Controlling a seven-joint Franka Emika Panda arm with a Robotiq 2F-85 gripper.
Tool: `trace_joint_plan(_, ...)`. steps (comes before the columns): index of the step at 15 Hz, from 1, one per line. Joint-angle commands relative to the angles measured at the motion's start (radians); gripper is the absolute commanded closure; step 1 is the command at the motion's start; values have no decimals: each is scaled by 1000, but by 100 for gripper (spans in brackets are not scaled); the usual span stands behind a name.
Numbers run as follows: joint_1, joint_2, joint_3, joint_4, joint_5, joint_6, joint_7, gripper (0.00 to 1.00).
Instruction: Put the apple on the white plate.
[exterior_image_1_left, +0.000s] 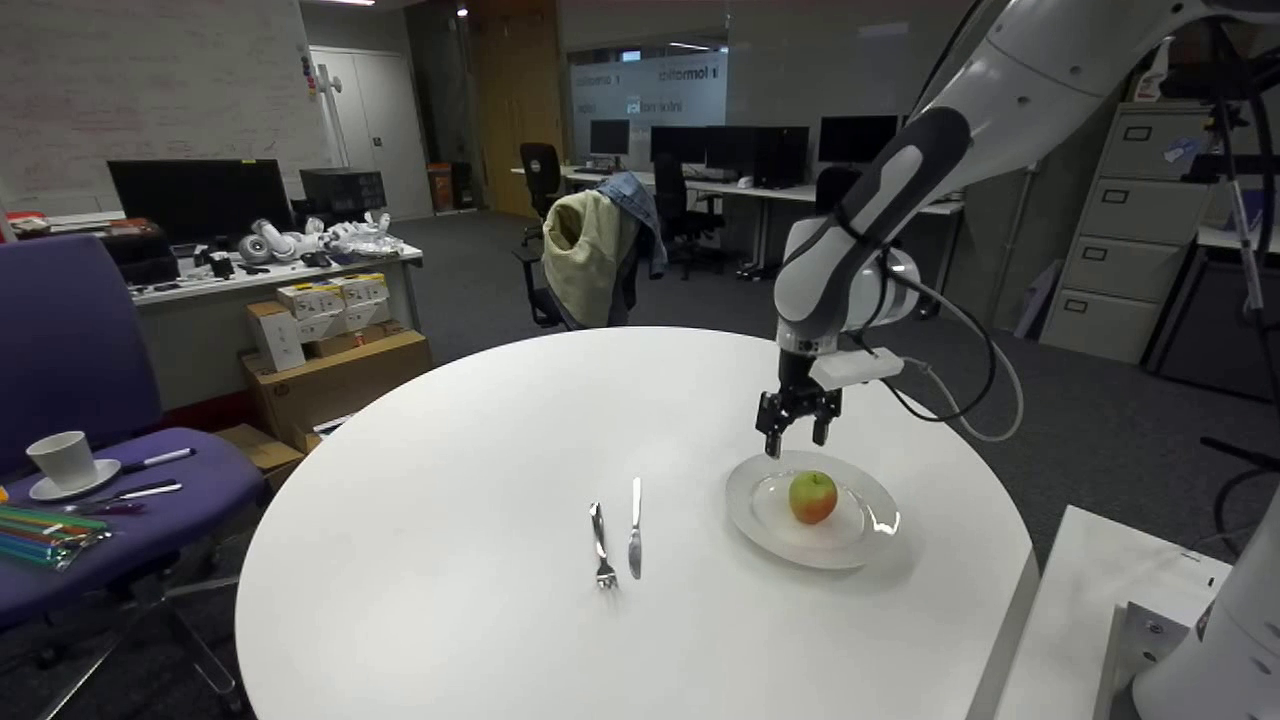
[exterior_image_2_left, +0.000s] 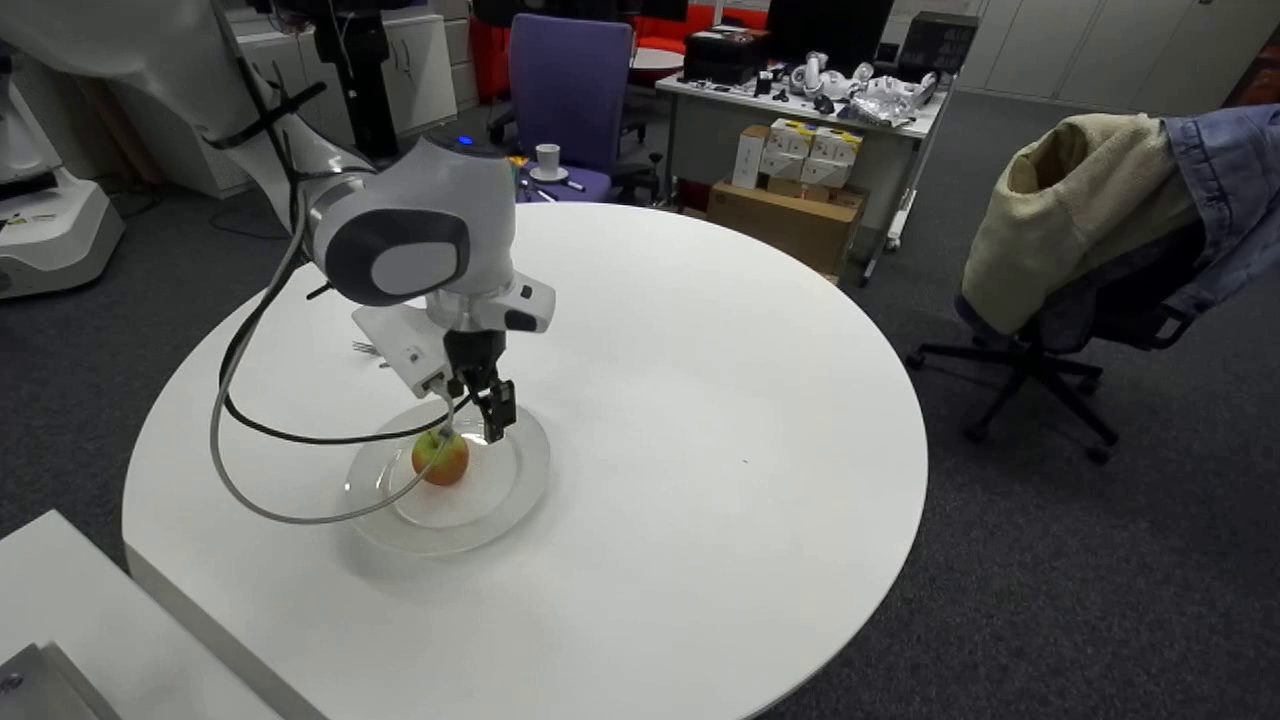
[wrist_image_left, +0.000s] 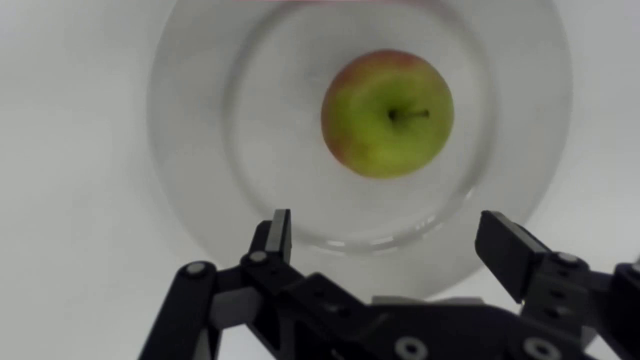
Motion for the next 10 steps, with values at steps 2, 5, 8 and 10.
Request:
trace_joint_plan(2,-13,-210,-5,-9,18,-92,23,0)
trace_joint_plan(5,-13,-291,-16,10,39,-154,36,0)
trace_joint_plan(8,-3,-268,-15,13,22,-128,28,0)
trace_joint_plan(10,-4,-275,-16,12,22,-130,30,0)
